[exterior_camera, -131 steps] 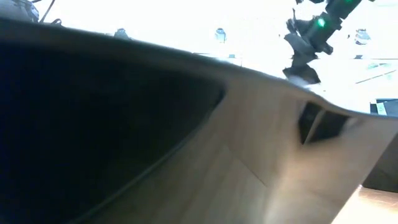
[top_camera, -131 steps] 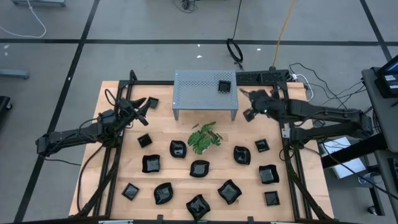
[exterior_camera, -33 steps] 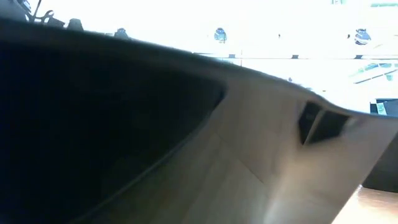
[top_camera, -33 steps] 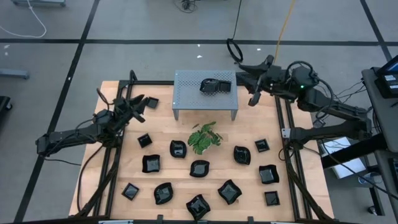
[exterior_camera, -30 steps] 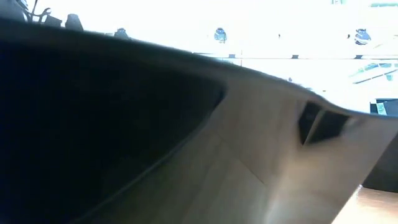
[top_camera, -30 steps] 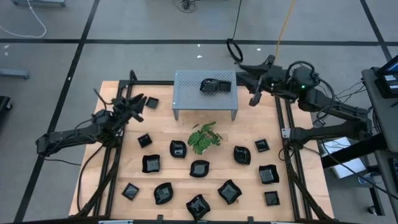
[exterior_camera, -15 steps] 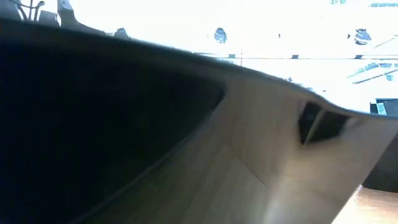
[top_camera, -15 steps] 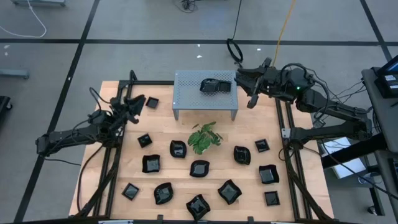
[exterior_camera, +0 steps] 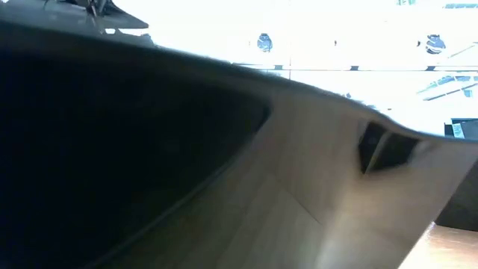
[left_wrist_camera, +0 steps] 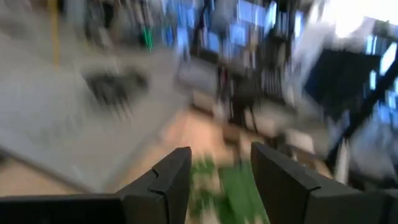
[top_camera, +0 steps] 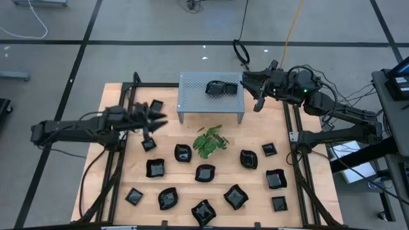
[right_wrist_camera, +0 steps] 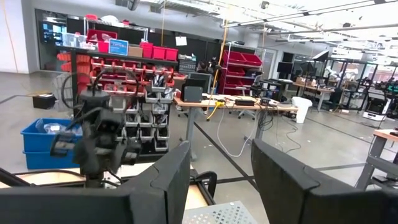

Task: Pick & Place Mini shaped plates
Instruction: Put the distorted square plate on the shelf

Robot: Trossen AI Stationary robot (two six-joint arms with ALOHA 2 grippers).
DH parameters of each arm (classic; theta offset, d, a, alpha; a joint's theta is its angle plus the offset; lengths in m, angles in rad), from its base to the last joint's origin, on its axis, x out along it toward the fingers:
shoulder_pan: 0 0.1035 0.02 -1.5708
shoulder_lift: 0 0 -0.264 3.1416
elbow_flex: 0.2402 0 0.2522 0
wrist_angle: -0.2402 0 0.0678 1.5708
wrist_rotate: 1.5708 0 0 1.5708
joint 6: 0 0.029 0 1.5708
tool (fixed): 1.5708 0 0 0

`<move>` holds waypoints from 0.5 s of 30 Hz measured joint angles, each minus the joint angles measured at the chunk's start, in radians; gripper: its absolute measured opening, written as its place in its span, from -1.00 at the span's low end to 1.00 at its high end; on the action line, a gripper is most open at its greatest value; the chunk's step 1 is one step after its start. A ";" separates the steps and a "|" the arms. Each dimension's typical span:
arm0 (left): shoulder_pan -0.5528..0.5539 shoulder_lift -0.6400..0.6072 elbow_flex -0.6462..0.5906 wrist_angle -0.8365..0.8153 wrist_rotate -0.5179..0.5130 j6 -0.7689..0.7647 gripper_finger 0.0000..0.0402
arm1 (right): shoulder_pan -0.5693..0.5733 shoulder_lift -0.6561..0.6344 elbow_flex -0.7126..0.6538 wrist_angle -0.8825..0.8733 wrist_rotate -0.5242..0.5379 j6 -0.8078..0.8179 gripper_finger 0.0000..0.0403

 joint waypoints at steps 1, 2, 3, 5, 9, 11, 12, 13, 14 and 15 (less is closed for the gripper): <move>-0.016 0.034 0.036 -0.074 0.019 -0.005 -0.15 | 0.000 0.000 0.000 0.000 0.000 0.000 -0.23; -0.032 0.068 0.070 -0.147 0.039 -0.014 -0.15 | 0.000 0.000 0.000 0.000 0.000 0.000 -0.23; -0.050 0.102 0.101 -0.223 0.060 -0.024 -0.15 | 0.000 0.000 0.000 0.000 0.000 0.000 -0.23; -0.088 0.166 0.159 -0.348 0.105 -0.042 -0.15 | 0.000 0.000 0.000 -0.001 0.000 0.000 -0.23; -0.171 0.278 0.244 -0.563 0.161 -0.050 -0.15 | 0.000 0.000 0.000 -0.018 0.000 0.000 -0.23; -0.217 0.327 0.267 -0.627 0.161 -0.053 -0.15 | 0.000 0.000 0.000 -0.033 0.000 0.000 -0.23; -0.240 0.349 0.272 -0.649 0.162 -0.051 -0.15 | 0.000 0.000 0.000 -0.042 0.000 0.000 -0.23; -0.266 0.372 0.274 -0.662 0.167 -0.049 -0.15 | 0.000 0.000 0.000 -0.053 0.000 0.000 -0.23; -0.290 0.394 0.275 -0.670 0.183 -0.049 -0.15 | 0.000 0.000 0.000 -0.067 0.000 -0.003 -0.23; -0.314 0.417 0.275 -0.679 0.201 -0.049 -0.15 | 0.000 0.000 0.000 -0.083 -0.001 -0.009 -0.23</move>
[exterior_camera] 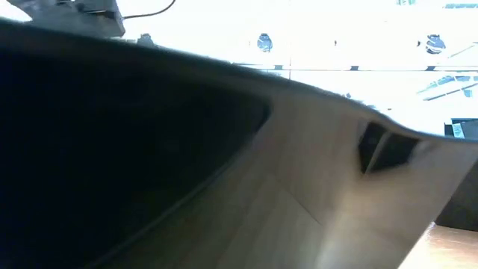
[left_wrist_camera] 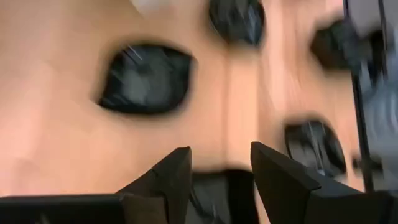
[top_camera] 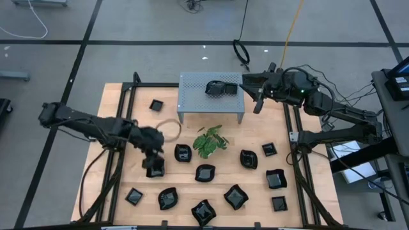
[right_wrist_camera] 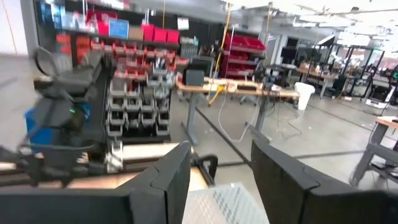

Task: Pick & Place Mini shaped plates
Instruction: Put the distorted square plate on the shelf

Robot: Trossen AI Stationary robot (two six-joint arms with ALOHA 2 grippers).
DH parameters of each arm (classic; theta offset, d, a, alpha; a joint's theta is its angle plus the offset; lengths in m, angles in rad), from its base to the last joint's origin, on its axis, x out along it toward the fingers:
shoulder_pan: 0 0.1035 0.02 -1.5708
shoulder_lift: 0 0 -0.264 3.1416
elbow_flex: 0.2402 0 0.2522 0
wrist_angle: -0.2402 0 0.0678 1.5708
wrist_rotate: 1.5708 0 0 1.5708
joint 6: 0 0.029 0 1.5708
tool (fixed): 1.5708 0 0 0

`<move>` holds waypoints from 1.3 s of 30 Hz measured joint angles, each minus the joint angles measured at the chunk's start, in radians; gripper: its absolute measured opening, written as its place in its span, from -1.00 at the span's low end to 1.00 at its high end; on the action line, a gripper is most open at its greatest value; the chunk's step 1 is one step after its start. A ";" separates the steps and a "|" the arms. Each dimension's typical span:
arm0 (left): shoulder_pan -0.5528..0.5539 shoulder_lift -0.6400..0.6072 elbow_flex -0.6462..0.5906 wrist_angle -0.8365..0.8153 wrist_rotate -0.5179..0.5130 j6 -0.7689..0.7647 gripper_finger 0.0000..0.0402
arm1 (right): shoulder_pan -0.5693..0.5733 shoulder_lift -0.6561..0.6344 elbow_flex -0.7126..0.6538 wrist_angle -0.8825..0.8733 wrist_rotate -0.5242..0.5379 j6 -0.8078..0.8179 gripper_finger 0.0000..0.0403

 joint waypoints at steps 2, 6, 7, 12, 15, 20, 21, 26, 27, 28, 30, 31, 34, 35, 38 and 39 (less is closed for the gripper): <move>-0.049 0.046 0.000 -0.005 0.026 0.013 -0.15 | 0.000 0.000 0.000 -0.027 0.000 -0.022 -0.23; -0.130 0.132 0.000 -0.004 0.018 0.082 -0.15 | 0.000 0.000 0.000 -0.078 0.000 -0.047 -0.23; -0.143 0.155 0.000 -0.006 -0.007 0.099 -0.15 | 0.000 0.000 0.000 -0.086 0.000 -0.048 -0.23; -0.174 0.246 -0.002 -0.015 -0.152 0.109 -0.15 | 0.000 0.000 0.000 -0.098 0.000 -0.086 -0.23; -0.177 0.282 -0.002 -0.015 -0.157 0.108 -0.15 | 0.000 0.000 0.000 -0.098 0.000 -0.100 -0.23; -0.178 0.320 -0.003 -0.042 -0.190 0.107 -0.15 | 0.000 0.000 0.000 -0.098 0.000 -0.100 -0.23; -0.178 0.323 -0.003 -0.046 -0.206 0.104 -0.15 | 0.000 0.000 0.000 -0.098 0.000 -0.100 -0.23; -0.176 0.323 -0.003 -0.044 -0.254 0.080 -0.15 | 0.000 0.000 0.000 -0.100 0.000 -0.121 -0.23; -0.176 0.322 -0.003 -0.043 -0.254 0.079 -0.15 | 0.000 0.000 0.000 -0.100 0.000 -0.128 -0.23; -0.176 0.322 -0.003 -0.041 -0.253 0.078 -0.15 | 0.000 0.000 0.000 -0.100 0.000 -0.134 -0.23; -0.176 0.322 -0.003 -0.031 -0.253 0.068 -0.15 | 0.000 0.000 0.000 -0.102 0.000 -0.146 -0.23; -0.176 0.322 -0.003 -0.027 -0.253 0.066 -0.15 | 0.000 0.000 0.000 -0.102 0.000 -0.148 -0.23; -0.176 0.322 -0.003 -0.018 -0.269 0.064 -0.15 | 0.000 0.000 0.000 -0.102 0.000 -0.147 -0.23; -0.176 0.322 -0.003 -0.016 -0.278 0.068 -0.15 | 0.000 0.000 0.000 -0.102 0.000 -0.147 -0.23; -0.176 0.322 0.012 -0.016 -0.318 0.087 -0.15 | 0.000 0.000 0.000 -0.102 0.000 -0.148 -0.23; -0.176 0.322 0.018 -0.013 -0.340 0.090 -0.15 | 0.000 0.000 0.000 -0.102 0.000 -0.148 -0.23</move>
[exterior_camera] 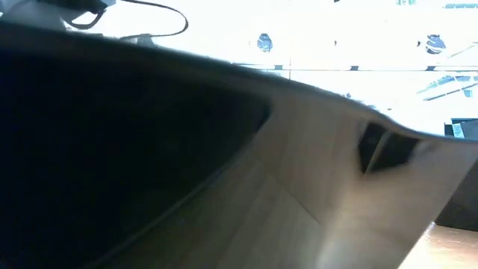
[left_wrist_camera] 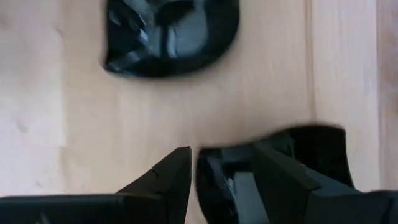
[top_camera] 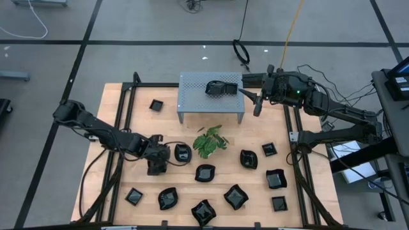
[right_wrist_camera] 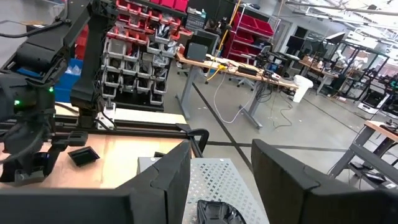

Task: Pick & Place Mini shaped plates
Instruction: Put the distorted square plate on the shelf

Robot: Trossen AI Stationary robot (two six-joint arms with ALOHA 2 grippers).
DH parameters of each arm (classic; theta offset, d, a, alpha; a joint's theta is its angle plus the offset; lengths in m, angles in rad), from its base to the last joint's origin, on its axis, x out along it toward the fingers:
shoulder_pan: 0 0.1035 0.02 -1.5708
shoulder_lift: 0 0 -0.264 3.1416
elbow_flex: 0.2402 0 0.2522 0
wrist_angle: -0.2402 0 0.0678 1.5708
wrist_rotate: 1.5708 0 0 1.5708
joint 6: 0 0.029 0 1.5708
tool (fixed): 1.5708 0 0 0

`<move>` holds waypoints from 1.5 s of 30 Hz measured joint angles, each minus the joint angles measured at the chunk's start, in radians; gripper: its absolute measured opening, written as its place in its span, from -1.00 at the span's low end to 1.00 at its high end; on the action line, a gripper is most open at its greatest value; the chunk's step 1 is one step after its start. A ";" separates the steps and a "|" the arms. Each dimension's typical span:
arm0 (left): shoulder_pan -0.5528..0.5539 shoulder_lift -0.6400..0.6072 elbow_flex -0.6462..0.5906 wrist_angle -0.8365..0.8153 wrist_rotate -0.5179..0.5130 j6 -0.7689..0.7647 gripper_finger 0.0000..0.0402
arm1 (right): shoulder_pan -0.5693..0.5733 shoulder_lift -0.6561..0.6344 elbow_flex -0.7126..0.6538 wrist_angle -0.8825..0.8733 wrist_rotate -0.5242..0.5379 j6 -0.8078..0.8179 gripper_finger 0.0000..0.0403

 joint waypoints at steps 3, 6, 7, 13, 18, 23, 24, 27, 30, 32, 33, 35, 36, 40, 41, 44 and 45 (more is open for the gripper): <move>0.000 0.000 0.011 -0.027 -0.062 -0.012 -0.15 | 0.000 0.000 0.000 0.000 0.000 0.000 -0.23; 0.000 0.000 0.011 -0.079 -0.052 -0.069 -0.15 | 0.000 0.000 0.000 0.000 0.000 0.001 -0.23; 0.000 0.000 0.011 -0.102 -0.029 -0.092 -0.15 | 0.000 0.000 0.000 -0.002 0.000 0.001 -0.23; -0.002 0.000 0.011 -0.234 0.017 -0.163 -0.15 | 0.000 0.000 0.000 -0.034 0.000 0.002 -0.23; -0.002 0.000 0.011 -0.198 0.062 -0.161 -0.15 | 0.000 0.000 0.000 -0.066 0.000 0.002 -0.23; -0.001 0.000 -0.003 -0.175 0.058 -0.161 -0.15 | 0.000 0.000 0.000 -0.072 0.000 0.002 -0.23; -0.001 0.000 -0.017 -0.158 0.057 -0.162 -0.15 | 0.000 0.000 0.000 -0.073 0.000 0.003 -0.23; -0.001 0.000 -0.065 -0.109 0.058 -0.190 -0.15 | 0.000 0.000 0.000 -0.077 0.000 0.003 -0.23; -0.001 0.000 -0.094 -0.078 0.058 -0.241 -0.15 | 0.000 0.000 0.000 -0.079 0.000 0.002 -0.23; 0.000 0.000 -0.100 -0.071 0.058 -0.280 -0.15 | 0.000 0.000 0.000 -0.079 0.000 0.002 -0.23; 0.000 0.000 -0.100 -0.071 0.058 -0.292 -0.15 | 0.000 0.000 0.000 -0.079 0.000 0.002 -0.23; 0.000 0.000 -0.100 -0.065 0.058 -0.296 -0.19 | 0.000 0.000 0.000 -0.079 0.000 0.002 -0.23; 0.000 0.000 -0.100 -0.059 0.059 -0.291 -0.23 | 0.000 0.000 0.000 -0.079 0.000 0.002 -0.23; 0.000 0.000 -0.100 -0.026 0.098 -0.258 -0.55 | 0.000 0.000 0.000 -0.081 0.000 0.002 -0.23; 0.000 0.000 -0.100 -0.017 0.115 -0.254 -0.66 | 0.000 0.000 0.000 -0.083 0.000 0.002 -0.23; 0.000 0.000 -0.100 -0.001 0.170 -0.262 -0.93 | 0.000 0.000 0.000 -0.088 0.000 0.002 -0.23; 0.000 0.000 -0.100 0.003 0.180 -0.279 -0.95 | 0.000 0.000 0.000 -0.088 0.000 0.002 -0.23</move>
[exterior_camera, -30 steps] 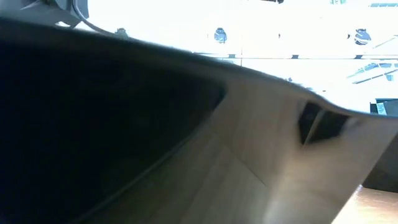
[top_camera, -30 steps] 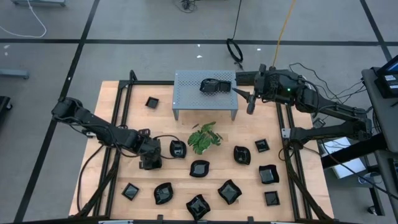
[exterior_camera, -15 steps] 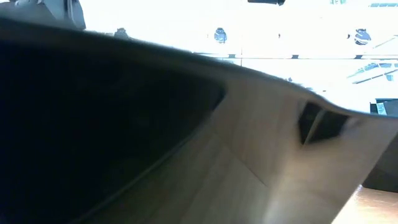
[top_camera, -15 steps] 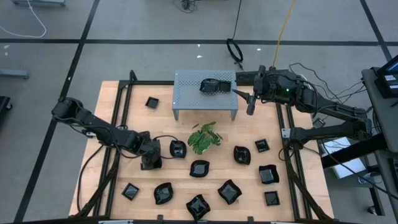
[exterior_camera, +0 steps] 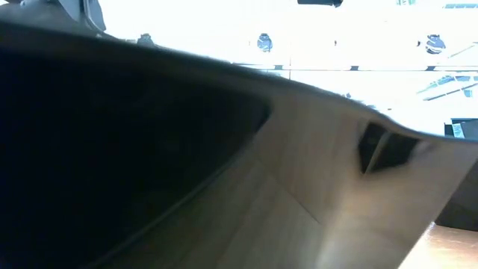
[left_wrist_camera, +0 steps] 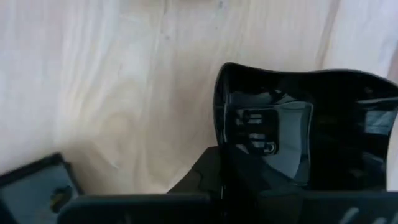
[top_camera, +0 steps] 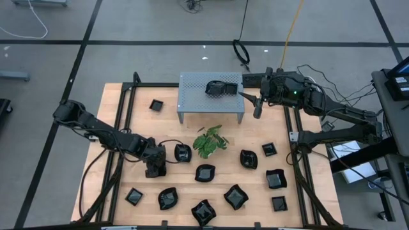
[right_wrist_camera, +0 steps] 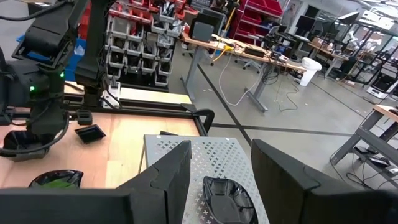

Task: Pick & Place Mini shaped plates
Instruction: Put the distorted square plate on the shelf

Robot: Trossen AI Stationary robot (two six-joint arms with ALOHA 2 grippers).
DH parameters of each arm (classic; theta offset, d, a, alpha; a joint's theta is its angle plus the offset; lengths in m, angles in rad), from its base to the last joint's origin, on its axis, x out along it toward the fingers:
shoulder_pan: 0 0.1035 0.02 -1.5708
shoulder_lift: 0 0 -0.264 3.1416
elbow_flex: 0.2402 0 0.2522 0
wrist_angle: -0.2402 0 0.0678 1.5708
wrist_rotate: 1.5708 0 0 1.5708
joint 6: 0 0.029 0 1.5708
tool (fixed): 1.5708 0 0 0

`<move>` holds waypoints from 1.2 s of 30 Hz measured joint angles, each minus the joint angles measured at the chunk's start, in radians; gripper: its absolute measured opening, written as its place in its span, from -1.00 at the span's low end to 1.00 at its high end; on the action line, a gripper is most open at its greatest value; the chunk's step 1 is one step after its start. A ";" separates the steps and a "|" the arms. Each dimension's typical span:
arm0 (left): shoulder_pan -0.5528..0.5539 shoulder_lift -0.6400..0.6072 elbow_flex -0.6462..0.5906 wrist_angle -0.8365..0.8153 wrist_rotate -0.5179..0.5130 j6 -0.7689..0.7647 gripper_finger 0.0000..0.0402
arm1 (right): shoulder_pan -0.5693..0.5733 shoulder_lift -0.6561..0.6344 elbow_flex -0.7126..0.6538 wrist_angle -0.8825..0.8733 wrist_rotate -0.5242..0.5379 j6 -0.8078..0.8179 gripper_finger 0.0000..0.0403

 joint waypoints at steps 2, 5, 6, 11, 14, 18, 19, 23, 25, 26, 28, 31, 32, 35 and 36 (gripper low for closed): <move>0.000 -0.002 0.000 0.013 0.015 -0.027 -0.93 | 0.000 0.000 0.000 0.000 0.000 0.000 -0.23; 0.001 -0.021 0.012 0.024 0.027 -0.032 -0.96 | 0.000 0.000 0.000 0.000 0.000 0.000 -0.23; 0.004 -0.031 0.021 0.025 0.027 -0.030 -0.97 | 0.000 0.000 0.000 0.000 0.000 0.000 -0.23; 0.039 -0.106 0.100 0.028 -0.011 0.007 -0.96 | 0.000 0.000 0.000 0.000 0.000 0.000 -0.23; 0.078 -0.145 0.173 0.028 -0.109 0.057 -0.98 | 0.000 0.000 0.000 0.002 0.000 0.000 -0.23; 0.151 -0.178 0.297 0.031 -0.262 0.106 -0.95 | 0.000 0.000 0.000 0.003 0.000 0.000 -0.23; 0.171 -0.180 0.328 0.033 -0.301 0.130 -0.94 | 0.000 0.000 0.000 0.003 0.000 0.001 -0.23; 0.278 -0.160 0.430 0.035 -0.432 0.235 -0.98 | 0.000 0.000 0.000 0.003 0.000 0.001 -0.23; 0.353 -0.129 0.464 0.034 -0.456 0.261 -0.97 | 0.000 0.000 0.000 0.008 0.000 0.001 -0.23; 0.395 -0.109 0.481 0.030 -0.462 0.270 -0.96 | 0.000 0.000 0.000 0.018 0.000 0.001 -0.23; 0.478 -0.063 0.522 0.034 -0.467 0.274 -0.95 | 0.000 0.000 0.000 0.043 0.000 0.001 -0.23; 0.596 0.009 0.591 0.028 -0.466 0.273 -0.98 | 0.000 0.000 0.000 0.062 0.000 0.001 -0.23; 0.632 0.032 0.616 0.028 -0.460 0.264 -0.98 | 0.000 0.000 0.000 0.064 0.000 0.005 -0.23; 0.726 0.090 0.686 0.030 -0.406 0.219 -0.96 | 0.000 0.000 0.000 0.063 0.000 0.044 -0.23; 0.753 0.108 0.706 0.035 -0.384 0.209 -0.95 | 0.000 0.000 0.000 0.063 0.000 0.057 -0.23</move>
